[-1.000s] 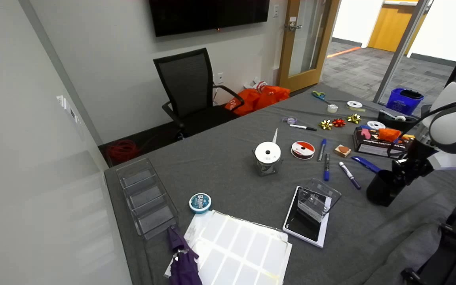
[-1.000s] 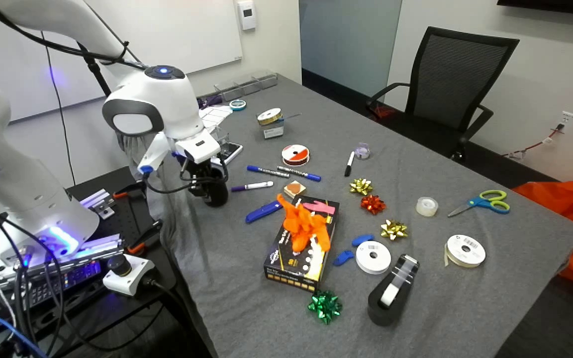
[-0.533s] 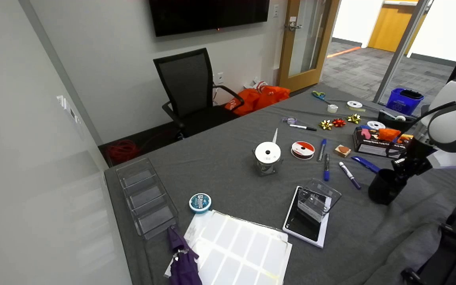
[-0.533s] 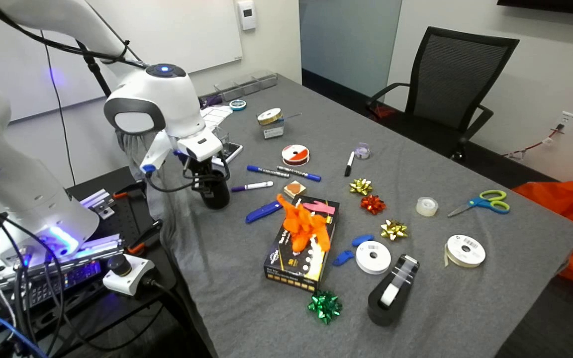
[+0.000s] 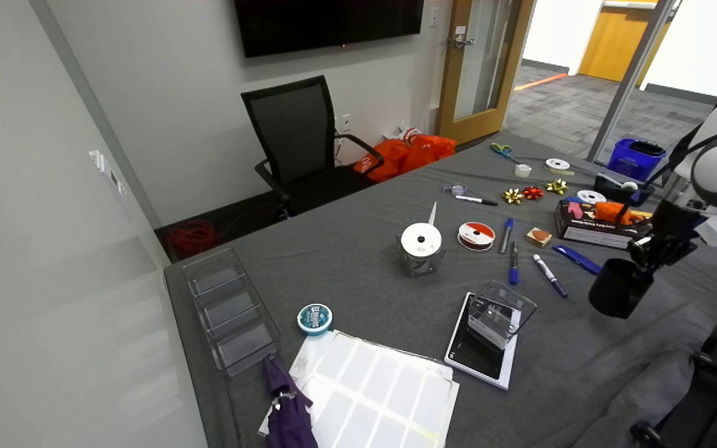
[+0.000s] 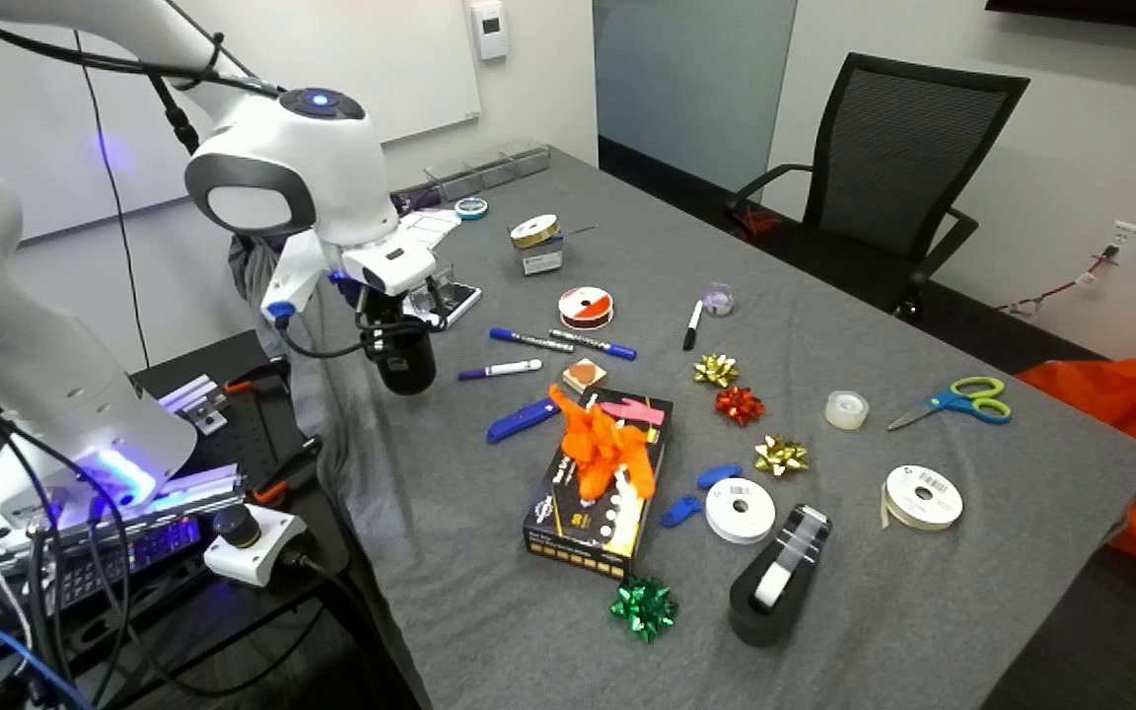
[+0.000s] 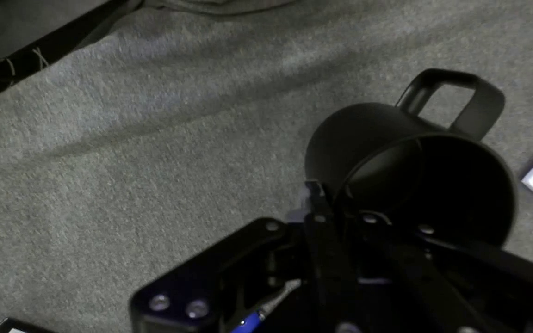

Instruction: Move the black cup forward and place the purple marker first then the blue blade cutter

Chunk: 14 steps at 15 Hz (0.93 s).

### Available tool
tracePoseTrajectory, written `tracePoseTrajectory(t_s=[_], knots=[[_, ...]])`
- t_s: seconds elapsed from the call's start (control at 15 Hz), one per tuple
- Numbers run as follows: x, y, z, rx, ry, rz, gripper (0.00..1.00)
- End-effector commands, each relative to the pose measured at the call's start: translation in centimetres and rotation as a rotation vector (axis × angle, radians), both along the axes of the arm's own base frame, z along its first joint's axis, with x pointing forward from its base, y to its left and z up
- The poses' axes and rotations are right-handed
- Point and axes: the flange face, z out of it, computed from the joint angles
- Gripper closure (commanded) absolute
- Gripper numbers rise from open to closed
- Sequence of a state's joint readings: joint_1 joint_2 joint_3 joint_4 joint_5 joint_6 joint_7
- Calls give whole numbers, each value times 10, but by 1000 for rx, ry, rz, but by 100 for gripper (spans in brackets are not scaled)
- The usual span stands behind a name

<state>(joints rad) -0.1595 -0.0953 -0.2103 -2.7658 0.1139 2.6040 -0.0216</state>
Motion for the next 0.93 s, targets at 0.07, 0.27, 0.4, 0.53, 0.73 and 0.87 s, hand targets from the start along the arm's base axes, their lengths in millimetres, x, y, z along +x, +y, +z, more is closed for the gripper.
tracePoseTrajectory(t_s=[0.07, 0.27, 0.4, 0.53, 0.73, 0.87], knots=[[8, 23, 54, 88, -15, -15, 98], [22, 46, 82, 105, -27, -44, 98], [35, 69, 101, 104, -41, -79, 98], [53, 95, 120, 98, -63, -126, 98], [82, 129, 140, 88, -101, -199, 98], [112, 147, 157, 87, -121, -266, 98]])
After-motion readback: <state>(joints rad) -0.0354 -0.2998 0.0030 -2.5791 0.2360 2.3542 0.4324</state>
